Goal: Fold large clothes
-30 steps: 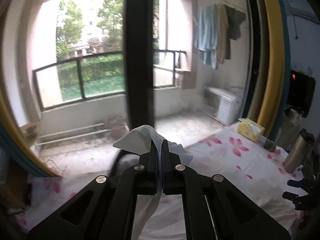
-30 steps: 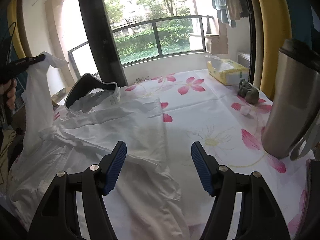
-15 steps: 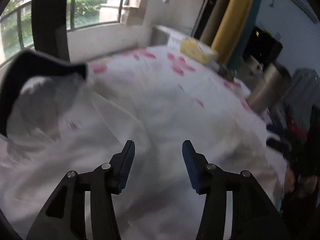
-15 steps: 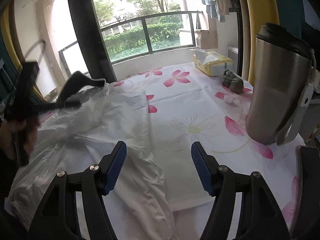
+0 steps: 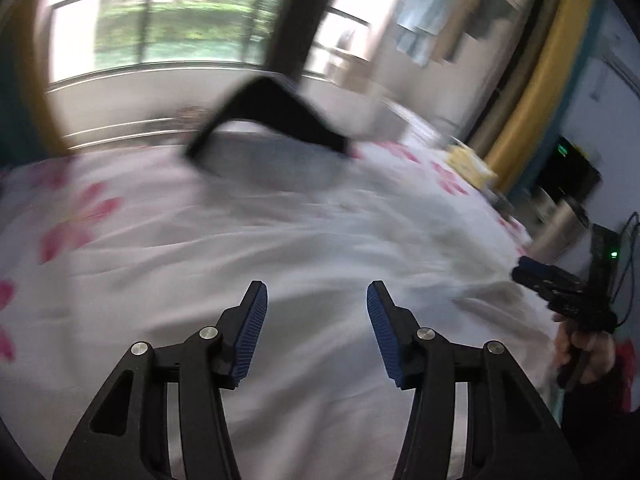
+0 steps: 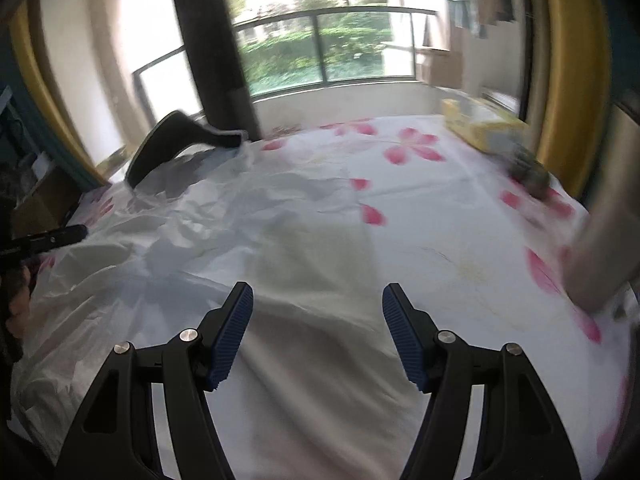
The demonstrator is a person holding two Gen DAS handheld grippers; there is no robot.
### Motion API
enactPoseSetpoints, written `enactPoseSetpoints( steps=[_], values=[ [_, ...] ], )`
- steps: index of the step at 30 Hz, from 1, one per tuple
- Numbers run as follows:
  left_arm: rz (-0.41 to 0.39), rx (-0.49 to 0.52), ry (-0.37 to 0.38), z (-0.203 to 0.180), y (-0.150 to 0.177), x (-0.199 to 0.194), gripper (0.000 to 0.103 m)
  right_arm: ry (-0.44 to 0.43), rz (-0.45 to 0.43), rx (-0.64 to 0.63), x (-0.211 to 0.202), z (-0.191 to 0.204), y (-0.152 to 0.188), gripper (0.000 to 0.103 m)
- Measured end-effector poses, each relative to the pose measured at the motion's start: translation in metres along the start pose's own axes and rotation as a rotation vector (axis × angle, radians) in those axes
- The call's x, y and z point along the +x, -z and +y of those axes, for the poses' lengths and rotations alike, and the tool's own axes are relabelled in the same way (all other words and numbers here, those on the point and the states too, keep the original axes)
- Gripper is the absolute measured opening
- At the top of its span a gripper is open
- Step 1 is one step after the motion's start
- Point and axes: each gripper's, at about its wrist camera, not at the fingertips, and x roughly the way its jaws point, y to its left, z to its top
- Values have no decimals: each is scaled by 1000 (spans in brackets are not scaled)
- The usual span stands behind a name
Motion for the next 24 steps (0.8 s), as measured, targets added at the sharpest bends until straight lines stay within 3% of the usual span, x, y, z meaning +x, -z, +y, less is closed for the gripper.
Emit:
enactPoseSetpoints(
  steps=[6, 10, 15, 17, 19, 21, 24],
  values=[
    [-34, -149, -30, 62, 21, -12, 55, -37, 8, -75, 36, 54, -43, 67],
    [-45, -192, -13, 74, 33, -10, 55, -41, 15, -110, 60, 88, -62, 67],
    [-35, -229, 14, 81, 40, 0, 55, -76, 87, -125, 97, 100, -66, 66],
    [-35, -242, 34, 84, 42, 0, 55, -90, 108, -124, 108, 100, -66, 54],
    [-36, -247, 41, 82, 42, 3, 56, -94, 131, -127, 118, 99, -64, 25],
    [-40, -258, 51, 83, 43, 4, 56, -84, 134, -126, 120, 96, -63, 13],
    [-44, -268, 56, 85, 45, 3, 56, -50, 97, -114, 107, 84, -63, 10]
  ],
)
